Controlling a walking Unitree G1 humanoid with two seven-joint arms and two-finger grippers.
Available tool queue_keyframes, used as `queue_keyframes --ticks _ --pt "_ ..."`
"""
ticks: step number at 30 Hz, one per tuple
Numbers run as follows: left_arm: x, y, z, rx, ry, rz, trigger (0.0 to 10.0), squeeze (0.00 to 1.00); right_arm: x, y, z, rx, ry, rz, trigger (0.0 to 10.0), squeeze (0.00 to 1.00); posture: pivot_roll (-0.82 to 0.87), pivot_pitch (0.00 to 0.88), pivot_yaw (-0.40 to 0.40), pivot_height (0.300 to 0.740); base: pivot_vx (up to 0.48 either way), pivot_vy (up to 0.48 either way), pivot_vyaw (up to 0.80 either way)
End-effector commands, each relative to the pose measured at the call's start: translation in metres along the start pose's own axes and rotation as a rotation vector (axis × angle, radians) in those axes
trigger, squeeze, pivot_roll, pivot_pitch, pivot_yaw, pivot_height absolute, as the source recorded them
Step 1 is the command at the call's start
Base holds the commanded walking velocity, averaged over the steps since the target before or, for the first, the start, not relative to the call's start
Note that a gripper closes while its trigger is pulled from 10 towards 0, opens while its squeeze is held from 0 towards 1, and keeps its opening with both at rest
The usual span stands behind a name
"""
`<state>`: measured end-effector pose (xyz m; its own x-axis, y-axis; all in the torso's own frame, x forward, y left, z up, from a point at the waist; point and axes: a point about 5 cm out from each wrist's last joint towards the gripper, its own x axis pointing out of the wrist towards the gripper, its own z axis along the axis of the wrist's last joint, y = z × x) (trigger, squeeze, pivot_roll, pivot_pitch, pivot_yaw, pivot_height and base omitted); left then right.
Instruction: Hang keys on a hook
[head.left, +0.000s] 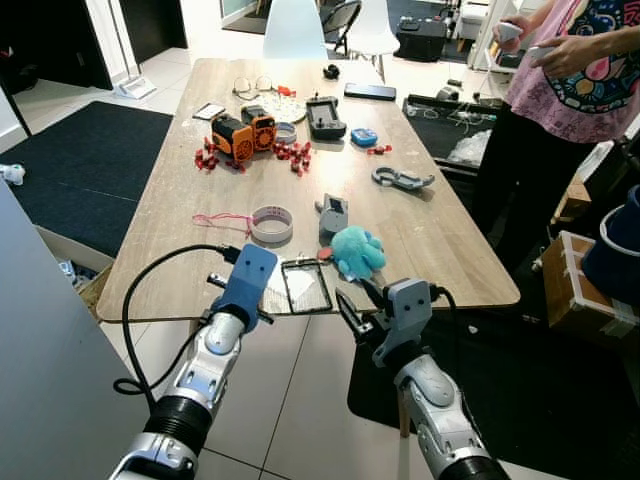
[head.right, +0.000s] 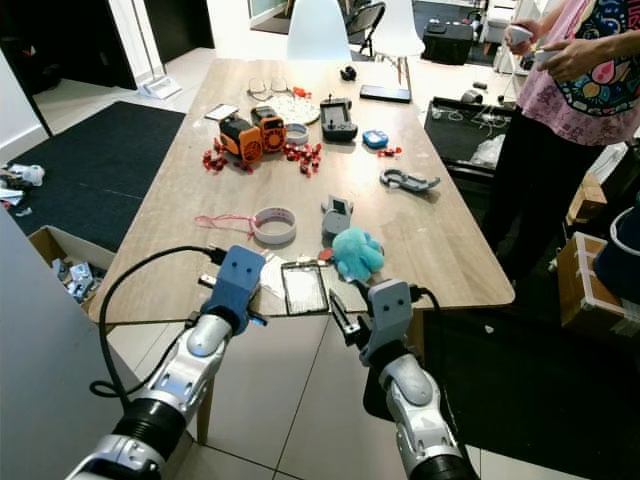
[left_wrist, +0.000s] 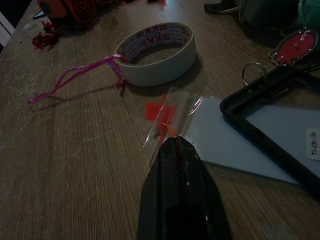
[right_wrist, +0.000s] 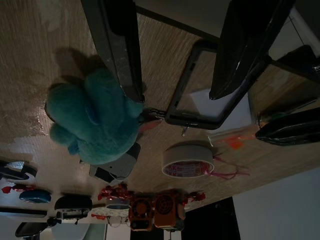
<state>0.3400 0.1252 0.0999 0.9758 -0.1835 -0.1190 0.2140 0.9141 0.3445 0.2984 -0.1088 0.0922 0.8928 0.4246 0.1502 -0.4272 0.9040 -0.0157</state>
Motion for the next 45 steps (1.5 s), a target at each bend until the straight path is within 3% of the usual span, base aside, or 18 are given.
queue_keyframes --ticks 1,17,18,23,24,25,26,28,29,30,31,32,33,45 --pt "-0.003 -0.004 -0.009 0.008 0.025 -0.008 0.0 0.00 -0.003 0.000 -0.004 0.006 0.018 -0.002 10.0 0.00 0.03 0.091 -0.027 0.740 0.000 0.000 0.00" --pt "-0.004 0.005 -0.009 0.004 0.015 0.004 0.0 0.00 -0.002 0.001 -0.005 0.011 0.020 -0.006 10.0 0.00 0.03 0.091 -0.027 0.740 0.000 0.000 0.00" --pt "-0.004 0.005 -0.008 -0.008 0.006 -0.005 10.0 0.00 -0.002 0.001 -0.005 0.014 0.021 -0.006 10.0 0.00 0.04 0.090 -0.024 0.740 0.000 0.000 0.00" --pt "-0.005 0.004 -0.008 -0.008 0.005 -0.013 10.0 0.00 -0.002 0.001 -0.005 0.016 0.021 -0.008 10.0 0.00 0.04 0.090 -0.024 0.740 0.000 0.000 0.00" --pt "-0.005 0.001 -0.010 0.002 0.018 -0.016 10.0 0.66 -0.002 0.004 -0.005 0.033 0.011 0.016 10.0 0.00 0.03 0.090 -0.022 0.740 0.000 0.000 0.00" --pt "-0.005 0.001 -0.010 0.002 0.018 -0.016 10.0 0.66 -0.002 0.004 -0.005 0.033 0.011 0.016 10.0 0.00 0.03 0.090 -0.022 0.740 0.000 0.000 0.00" --pt "-0.004 -0.001 -0.010 0.006 0.021 -0.011 10.0 0.95 -0.003 0.007 -0.004 0.042 0.003 0.037 10.0 0.00 0.03 0.090 -0.022 0.740 0.000 0.000 0.00" --pt "-0.004 -0.001 -0.010 0.012 0.023 0.002 10.0 0.98 -0.003 0.012 -0.003 0.054 -0.007 0.072 10.0 0.00 0.03 0.092 -0.021 0.740 0.000 0.000 0.00" --pt "-0.004 -0.001 -0.010 0.012 0.023 0.002 10.0 0.98 -0.003 0.012 -0.003 0.054 -0.007 0.072 10.0 0.00 0.03 0.092 -0.021 0.740 0.000 0.000 0.00" --pt "-0.003 -0.001 -0.010 0.015 0.022 0.007 10.0 0.88 -0.003 0.014 -0.003 0.058 -0.008 0.087 10.0 0.00 0.03 0.093 -0.021 0.740 0.000 0.000 0.00" --pt "-0.003 -0.001 -0.010 0.017 0.022 0.009 10.0 0.88 -0.004 0.015 -0.003 0.060 -0.009 0.095 10.0 0.00 0.03 0.093 -0.021 0.740 0.000 0.000 0.00" --pt "-0.003 -0.001 -0.010 0.018 0.023 0.009 10.0 0.24 -0.004 0.016 -0.003 0.059 -0.007 0.104 10.0 0.00 0.03 0.093 -0.021 0.740 0.000 0.000 0.00" --pt "-0.003 -0.002 -0.010 0.018 0.023 0.006 10.0 0.00 -0.004 0.017 -0.004 0.058 -0.005 0.108 10.0 0.00 0.03 0.093 -0.022 0.740 0.000 0.000 0.00" --pt "-0.004 -0.009 -0.015 0.033 0.048 -0.009 10.0 0.00 -0.005 0.017 -0.005 0.057 0.001 0.113 10.0 0.00 0.03 0.095 -0.019 0.740 0.000 0.000 0.00"
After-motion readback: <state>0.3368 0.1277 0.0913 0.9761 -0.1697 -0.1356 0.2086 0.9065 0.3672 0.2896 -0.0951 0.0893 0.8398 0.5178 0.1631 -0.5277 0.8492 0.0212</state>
